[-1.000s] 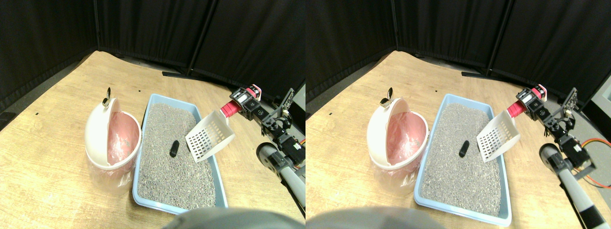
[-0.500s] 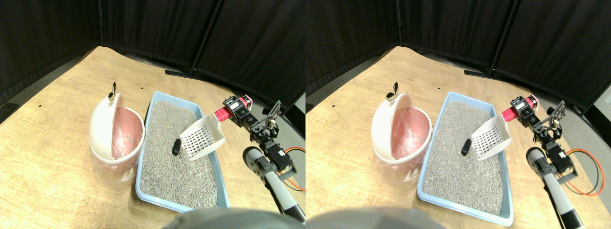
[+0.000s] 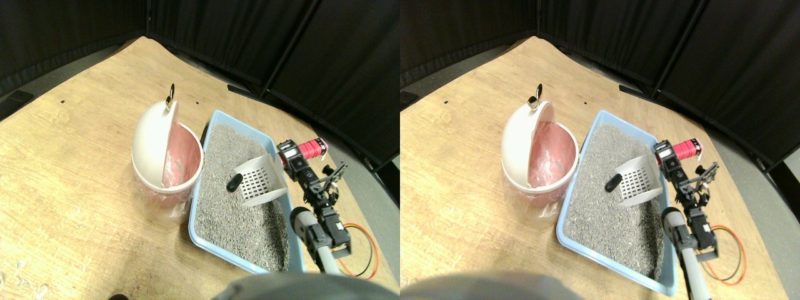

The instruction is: Scoop (unimanual)

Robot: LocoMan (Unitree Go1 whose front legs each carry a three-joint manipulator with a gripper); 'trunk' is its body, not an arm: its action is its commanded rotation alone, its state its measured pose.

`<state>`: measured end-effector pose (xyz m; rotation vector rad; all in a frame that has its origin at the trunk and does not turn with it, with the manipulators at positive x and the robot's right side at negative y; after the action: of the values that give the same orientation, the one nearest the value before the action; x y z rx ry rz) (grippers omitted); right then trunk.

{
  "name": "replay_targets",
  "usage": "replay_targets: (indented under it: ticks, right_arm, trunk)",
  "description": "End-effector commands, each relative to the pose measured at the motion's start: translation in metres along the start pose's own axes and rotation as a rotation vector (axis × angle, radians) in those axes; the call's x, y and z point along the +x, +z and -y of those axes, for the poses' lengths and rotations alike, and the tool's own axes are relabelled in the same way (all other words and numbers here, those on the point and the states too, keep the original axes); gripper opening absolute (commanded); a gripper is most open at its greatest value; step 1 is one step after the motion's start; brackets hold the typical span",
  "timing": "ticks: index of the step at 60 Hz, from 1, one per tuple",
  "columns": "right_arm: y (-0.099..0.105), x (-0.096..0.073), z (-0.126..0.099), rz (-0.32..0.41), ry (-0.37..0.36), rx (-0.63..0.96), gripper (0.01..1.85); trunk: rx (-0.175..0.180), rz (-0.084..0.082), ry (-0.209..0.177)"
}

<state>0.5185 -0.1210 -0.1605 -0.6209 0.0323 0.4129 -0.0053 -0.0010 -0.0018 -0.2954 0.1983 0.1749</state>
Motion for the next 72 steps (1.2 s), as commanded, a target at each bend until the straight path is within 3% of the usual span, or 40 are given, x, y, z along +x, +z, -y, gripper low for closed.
replay_targets:
  ticks: [1, 7, 15, 19, 27, 32, 34, 40, 49, 60, 69, 72]
  right_arm:
    - [-0.01, 0.003, -0.024, -0.038, 0.167, 0.032, 0.06]
    - [-0.004, 0.005, -0.022, -0.028, 0.166, 0.04, 0.06]
    - [0.008, 0.006, -0.016, -0.073, 0.101, 0.127, 0.06]
    - [0.008, 0.009, -0.006, -0.02, 0.087, 0.163, 0.09]
    - [0.009, 0.009, 0.006, -0.001, 0.036, 0.222, 0.06]
    - [0.006, 0.009, 0.013, -0.011, 0.001, 0.305, 0.06]
    - [0.006, 0.008, 0.016, -0.032, -0.046, 0.378, 0.06]
    - [0.002, 0.006, 0.021, -0.04, -0.109, 0.42, 0.06]
    - [-0.014, 0.002, 0.023, -0.054, -0.159, 0.477, 0.06]
    - [-0.025, -0.005, 0.019, -0.026, -0.192, 0.521, 0.06]
    - [-0.032, -0.01, 0.019, 0.031, -0.225, 0.619, 0.06]
    - [-0.03, -0.013, 0.02, 0.063, -0.286, 0.719, 0.06]
  trunk:
    - [-0.012, -0.039, 0.035]
    - [-0.012, -0.037, 0.035]
    - [-0.008, -0.032, 0.031]
    - [-0.004, -0.024, 0.026]
    - [0.005, -0.016, 0.017]
    - [0.009, -0.012, 0.013]
    - [0.01, -0.01, 0.012]
    - [0.018, -0.002, 0.006]
    - [0.019, -0.003, 0.004]
    - [0.019, -0.004, 0.003]
    - [0.031, 0.009, -0.007]
    - [0.033, 0.011, -0.009]
